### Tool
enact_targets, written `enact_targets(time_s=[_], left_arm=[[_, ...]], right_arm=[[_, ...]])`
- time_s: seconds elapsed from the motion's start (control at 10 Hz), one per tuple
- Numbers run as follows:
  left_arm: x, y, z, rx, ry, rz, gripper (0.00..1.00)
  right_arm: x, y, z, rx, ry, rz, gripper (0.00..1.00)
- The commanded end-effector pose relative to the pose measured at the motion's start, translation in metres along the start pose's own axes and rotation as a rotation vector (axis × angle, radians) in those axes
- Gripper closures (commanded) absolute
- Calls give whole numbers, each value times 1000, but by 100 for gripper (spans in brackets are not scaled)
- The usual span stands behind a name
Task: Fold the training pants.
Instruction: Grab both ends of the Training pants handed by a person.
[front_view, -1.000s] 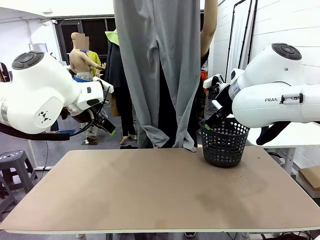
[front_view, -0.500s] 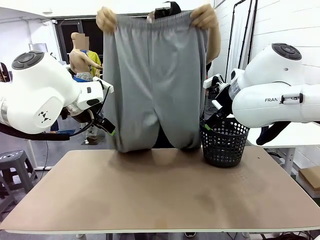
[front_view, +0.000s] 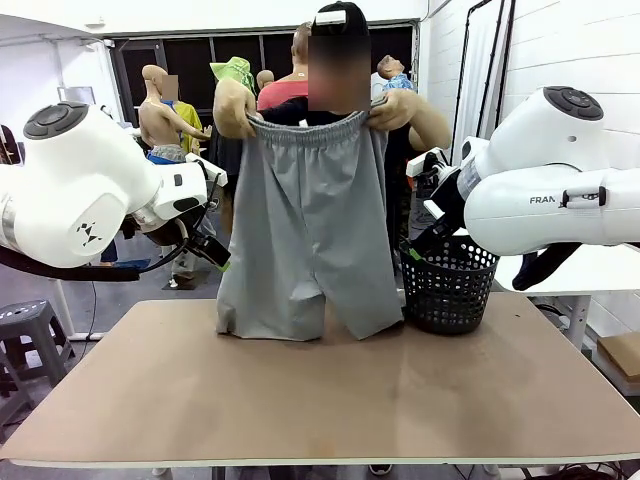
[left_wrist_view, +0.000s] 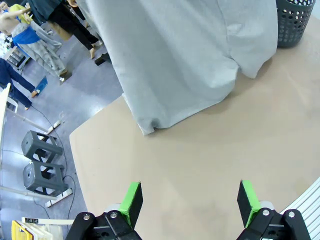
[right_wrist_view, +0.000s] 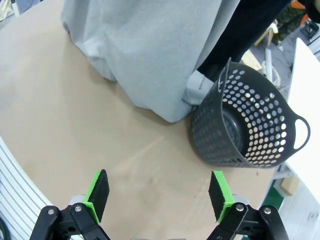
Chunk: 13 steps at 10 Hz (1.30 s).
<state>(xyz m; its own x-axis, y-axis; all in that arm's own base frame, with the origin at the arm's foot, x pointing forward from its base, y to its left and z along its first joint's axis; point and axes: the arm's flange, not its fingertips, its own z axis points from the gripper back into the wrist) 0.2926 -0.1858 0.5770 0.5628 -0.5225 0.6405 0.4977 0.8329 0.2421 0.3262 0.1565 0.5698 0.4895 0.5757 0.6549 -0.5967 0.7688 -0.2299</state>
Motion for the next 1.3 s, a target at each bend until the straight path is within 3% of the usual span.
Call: enact_targets(time_s=[0.0,1.2], left_arm=[[0,1,0,2,1,-9,0],[0,1,0,2,1,-9,0]], right_arm=[[1,0,-1,-1,-7,-6,0],[1,0,-1,-1,-7,-6,0]])
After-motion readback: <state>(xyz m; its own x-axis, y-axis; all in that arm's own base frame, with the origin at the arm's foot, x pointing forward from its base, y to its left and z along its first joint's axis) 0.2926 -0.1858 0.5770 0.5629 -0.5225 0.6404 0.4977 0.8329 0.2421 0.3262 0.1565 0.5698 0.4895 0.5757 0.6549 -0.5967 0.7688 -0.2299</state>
